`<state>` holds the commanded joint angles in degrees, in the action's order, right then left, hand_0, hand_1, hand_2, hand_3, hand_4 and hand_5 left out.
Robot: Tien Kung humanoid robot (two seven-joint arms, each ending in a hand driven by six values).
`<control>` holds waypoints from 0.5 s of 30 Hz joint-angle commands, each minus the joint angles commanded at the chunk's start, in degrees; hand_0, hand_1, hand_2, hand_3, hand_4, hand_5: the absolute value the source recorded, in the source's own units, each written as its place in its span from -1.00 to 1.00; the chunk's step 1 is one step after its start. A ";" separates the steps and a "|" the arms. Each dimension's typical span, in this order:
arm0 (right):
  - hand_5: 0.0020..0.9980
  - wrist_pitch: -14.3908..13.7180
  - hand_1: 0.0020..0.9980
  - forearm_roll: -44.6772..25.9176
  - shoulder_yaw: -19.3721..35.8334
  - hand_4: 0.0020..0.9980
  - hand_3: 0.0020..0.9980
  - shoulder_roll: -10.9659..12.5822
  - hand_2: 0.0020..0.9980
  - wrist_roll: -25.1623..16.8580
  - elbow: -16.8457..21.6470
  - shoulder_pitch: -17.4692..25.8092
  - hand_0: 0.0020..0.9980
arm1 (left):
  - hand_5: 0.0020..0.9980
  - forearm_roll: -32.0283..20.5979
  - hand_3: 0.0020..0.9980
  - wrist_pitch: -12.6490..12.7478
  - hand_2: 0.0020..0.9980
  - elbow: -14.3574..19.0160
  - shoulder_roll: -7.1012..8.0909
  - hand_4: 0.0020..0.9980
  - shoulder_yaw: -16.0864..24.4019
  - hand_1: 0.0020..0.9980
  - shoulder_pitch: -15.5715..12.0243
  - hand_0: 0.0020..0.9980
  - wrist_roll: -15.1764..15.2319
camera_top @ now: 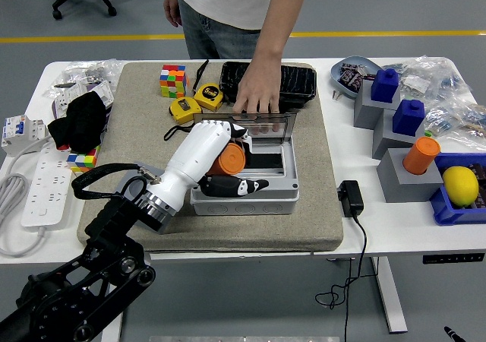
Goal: Fetch the battery,place it into the box,close the lid of the box
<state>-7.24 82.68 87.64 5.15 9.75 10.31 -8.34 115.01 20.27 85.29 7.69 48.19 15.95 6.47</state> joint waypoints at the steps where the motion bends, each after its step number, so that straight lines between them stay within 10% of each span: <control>1: 0.58 0.00 0.07 -0.01 -0.04 0.95 0.14 -0.01 0.13 -0.04 0.00 -0.02 0.06 | -0.69 -0.14 -0.97 0.25 -0.98 -0.82 -0.15 1.00 -0.71 -1.00 0.63 -0.92 0.11; 15: 0.58 0.05 0.07 0.31 -0.11 0.95 0.14 -0.05 0.13 -0.02 0.00 -0.22 0.06 | -0.69 -1.08 -0.97 2.55 -0.99 -10.67 -2.96 1.00 -3.35 -1.00 5.84 -0.92 1.27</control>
<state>-7.19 82.99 87.54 5.10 9.73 10.31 -8.56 113.92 22.82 74.62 4.73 44.84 21.79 7.74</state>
